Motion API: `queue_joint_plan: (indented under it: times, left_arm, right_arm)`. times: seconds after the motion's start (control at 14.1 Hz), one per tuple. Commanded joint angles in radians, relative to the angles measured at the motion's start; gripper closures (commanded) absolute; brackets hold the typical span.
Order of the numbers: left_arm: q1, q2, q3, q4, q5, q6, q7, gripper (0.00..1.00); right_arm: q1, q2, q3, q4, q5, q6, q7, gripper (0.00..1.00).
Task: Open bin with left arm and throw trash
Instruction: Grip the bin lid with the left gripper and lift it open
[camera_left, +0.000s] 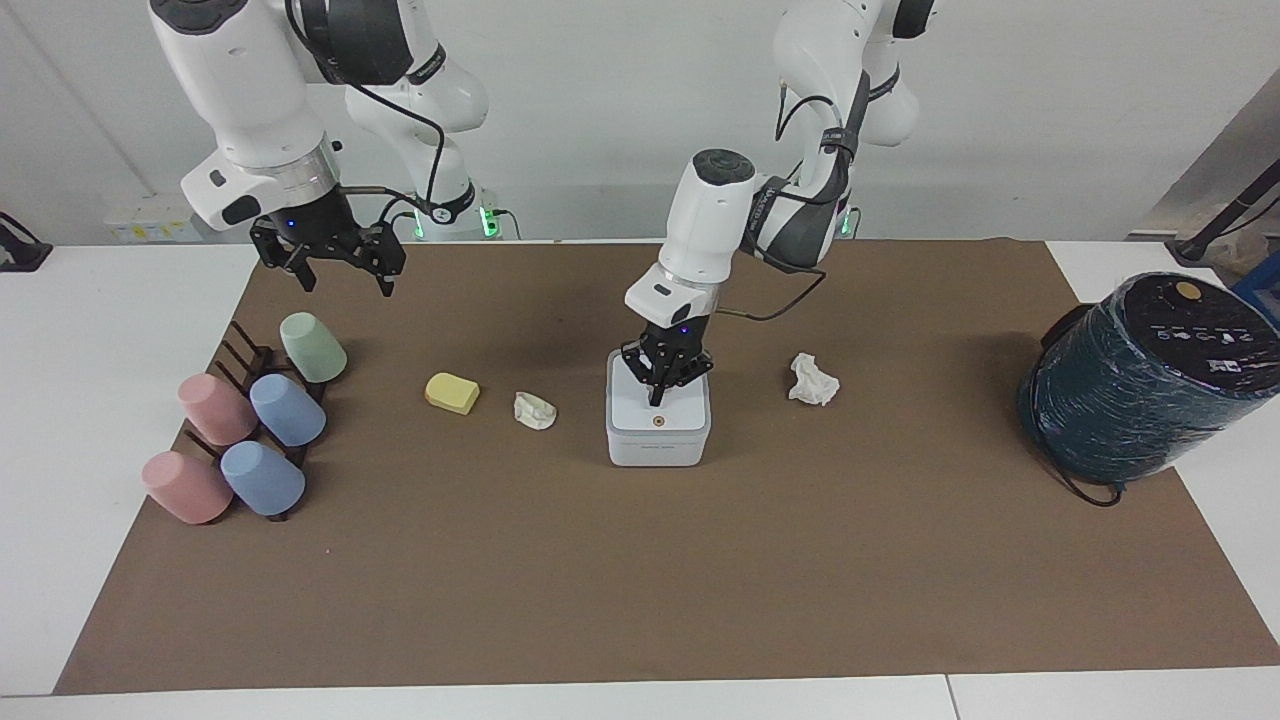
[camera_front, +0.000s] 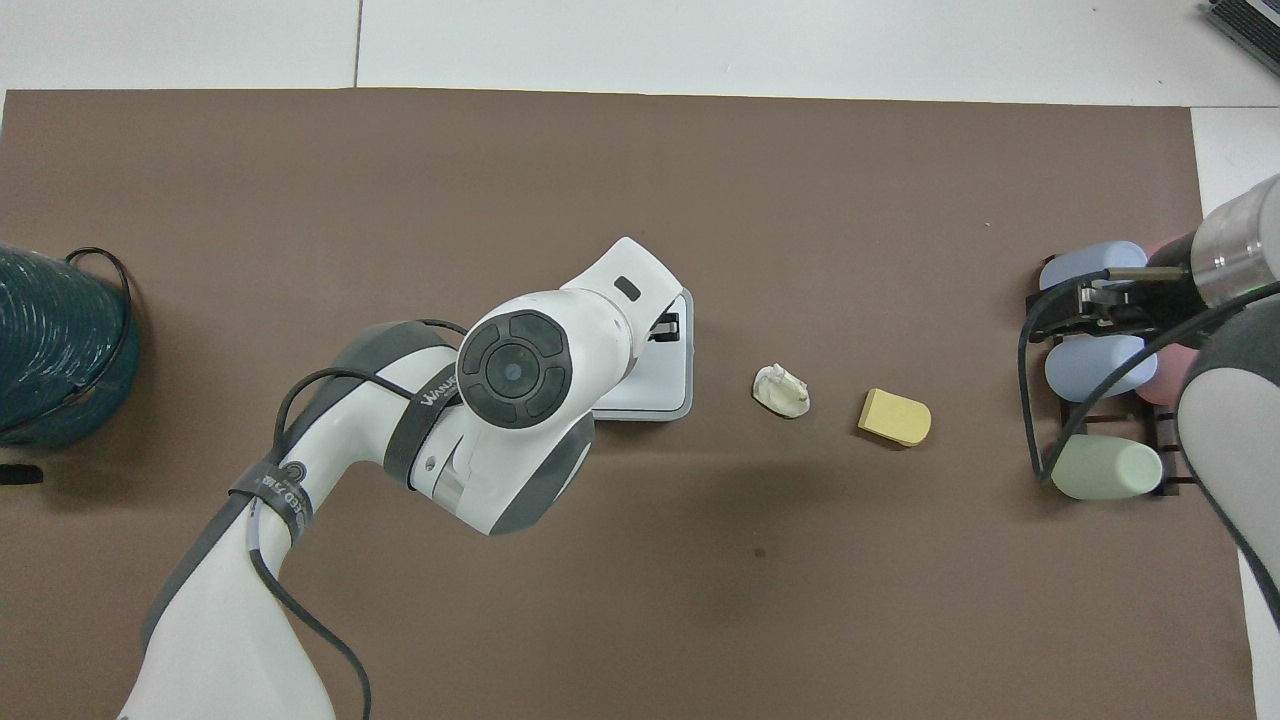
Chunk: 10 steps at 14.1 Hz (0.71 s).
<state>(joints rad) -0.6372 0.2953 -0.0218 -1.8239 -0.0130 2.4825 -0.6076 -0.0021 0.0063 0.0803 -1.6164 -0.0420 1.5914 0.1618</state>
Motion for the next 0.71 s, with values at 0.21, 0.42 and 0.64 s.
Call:
queue_joint_plan:
  times: [0.21, 0.42, 0.64]
  left_arm:
    - [-0.006, 0.053, 0.000, -0.011, -0.013, 0.064, 0.008, 1.00]
    - [0.002, 0.051, 0.005, 0.067, -0.002, -0.052, 0.009, 1.00]
    - [0.008, 0.038, 0.011, 0.204, 0.007, -0.303, 0.020, 1.00]
  right_arm:
    - [-0.021, -0.032, 0.007, -0.057, 0.020, 0.035, -0.022, 0.00]
    - [-0.021, -0.081, 0.007, -0.160, 0.022, 0.085, -0.021, 0.00]
    - [-0.019, -0.124, 0.007, -0.314, 0.022, 0.231, -0.021, 0.00]
